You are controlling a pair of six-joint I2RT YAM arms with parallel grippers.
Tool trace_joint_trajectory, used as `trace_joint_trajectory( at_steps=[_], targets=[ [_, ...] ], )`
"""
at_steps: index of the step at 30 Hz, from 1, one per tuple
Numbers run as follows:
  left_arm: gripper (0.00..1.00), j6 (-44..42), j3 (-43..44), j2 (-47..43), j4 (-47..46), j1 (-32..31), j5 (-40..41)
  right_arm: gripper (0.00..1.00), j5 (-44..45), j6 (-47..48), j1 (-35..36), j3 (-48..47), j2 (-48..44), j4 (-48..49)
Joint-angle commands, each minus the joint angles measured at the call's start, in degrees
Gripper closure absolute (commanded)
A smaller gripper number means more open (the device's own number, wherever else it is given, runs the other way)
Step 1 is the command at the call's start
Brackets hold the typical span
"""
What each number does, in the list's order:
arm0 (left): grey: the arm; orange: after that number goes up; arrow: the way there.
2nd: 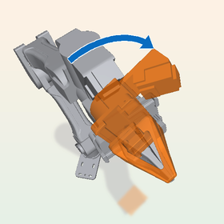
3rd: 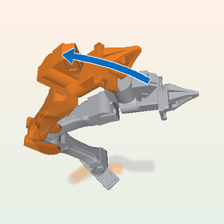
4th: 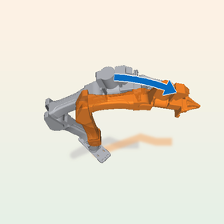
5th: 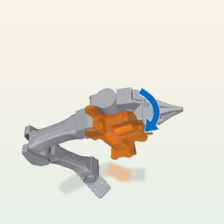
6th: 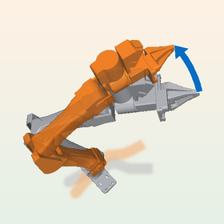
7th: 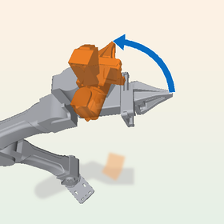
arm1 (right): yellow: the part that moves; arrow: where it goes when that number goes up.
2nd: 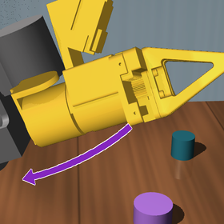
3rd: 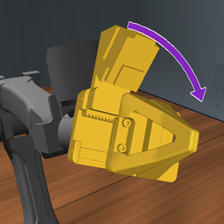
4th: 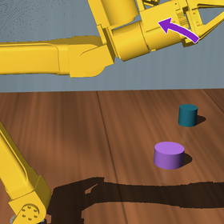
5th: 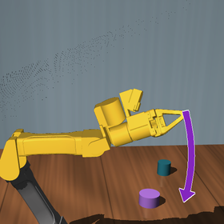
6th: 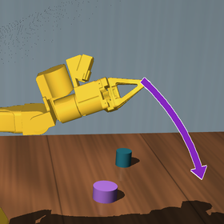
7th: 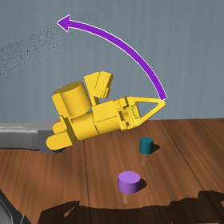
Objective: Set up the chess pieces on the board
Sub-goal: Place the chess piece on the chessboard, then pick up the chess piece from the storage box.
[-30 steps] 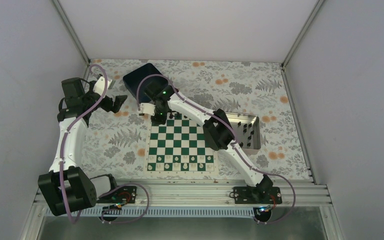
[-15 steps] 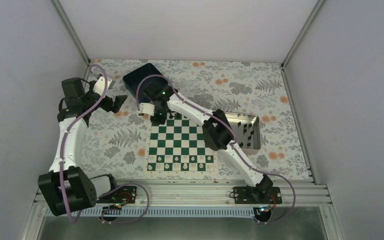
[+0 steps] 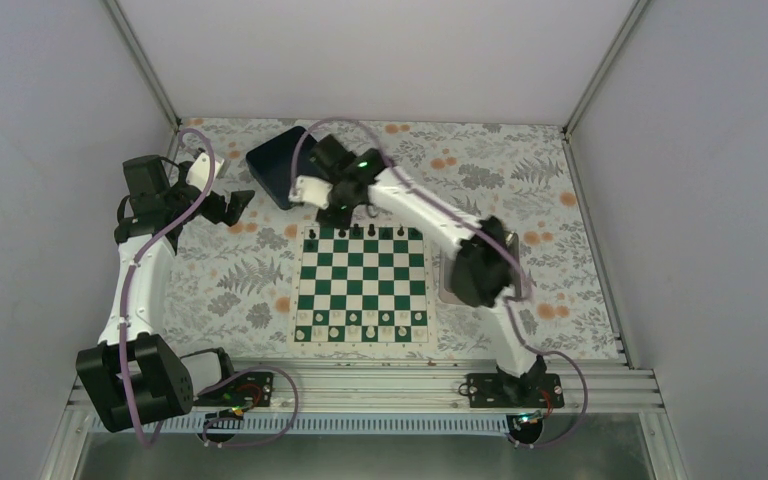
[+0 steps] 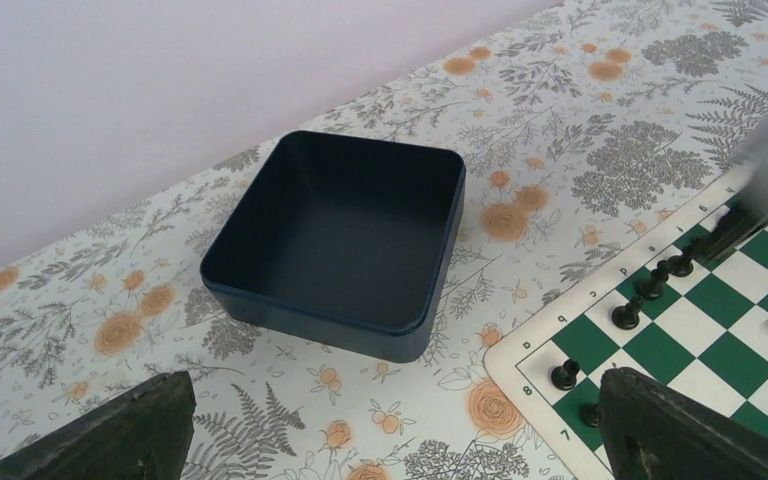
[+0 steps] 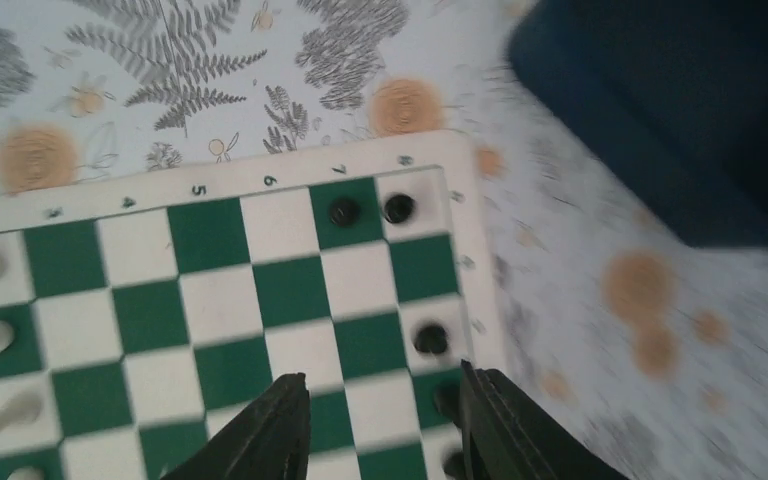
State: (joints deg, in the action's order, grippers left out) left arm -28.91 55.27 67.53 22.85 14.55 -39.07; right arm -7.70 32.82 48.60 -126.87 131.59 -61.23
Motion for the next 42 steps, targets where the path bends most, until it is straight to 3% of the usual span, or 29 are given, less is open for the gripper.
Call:
trace_joint_trajectory(
  at_steps=[1, 9, 16, 25, 42],
  targets=[
    [0.00, -0.4, 0.5, -1.2, -0.3, 0.5, -1.0, 0.58, 0.6, 1.2, -6.9, 13.2, -19.3, 1.0],
    [0.00, -0.4, 0.5, -0.5, -0.5, 0.5, -1.9, 0.52, -1.2, 6.6, -31.1, 50.2, -45.7, 6.1],
    [0.00, -0.4, 0.7, 0.1, -0.5, 0.6, -2.2, 0.52, 0.5, 8.3, -42.3, 68.1, -51.4, 14.5],
    [0.00, -0.3, 0.6, -0.8, -0.1, 0.6, -1.8, 0.53, 1.1, 7.1, -44.5, 70.4, -44.1, 23.8],
    [0.00, -0.5, 0.5, -0.4, -0.1, 0.6, -1.9, 0.57, -0.1, 6.7, -45.2, 67.0, -36.6, 25.7]
  ],
)
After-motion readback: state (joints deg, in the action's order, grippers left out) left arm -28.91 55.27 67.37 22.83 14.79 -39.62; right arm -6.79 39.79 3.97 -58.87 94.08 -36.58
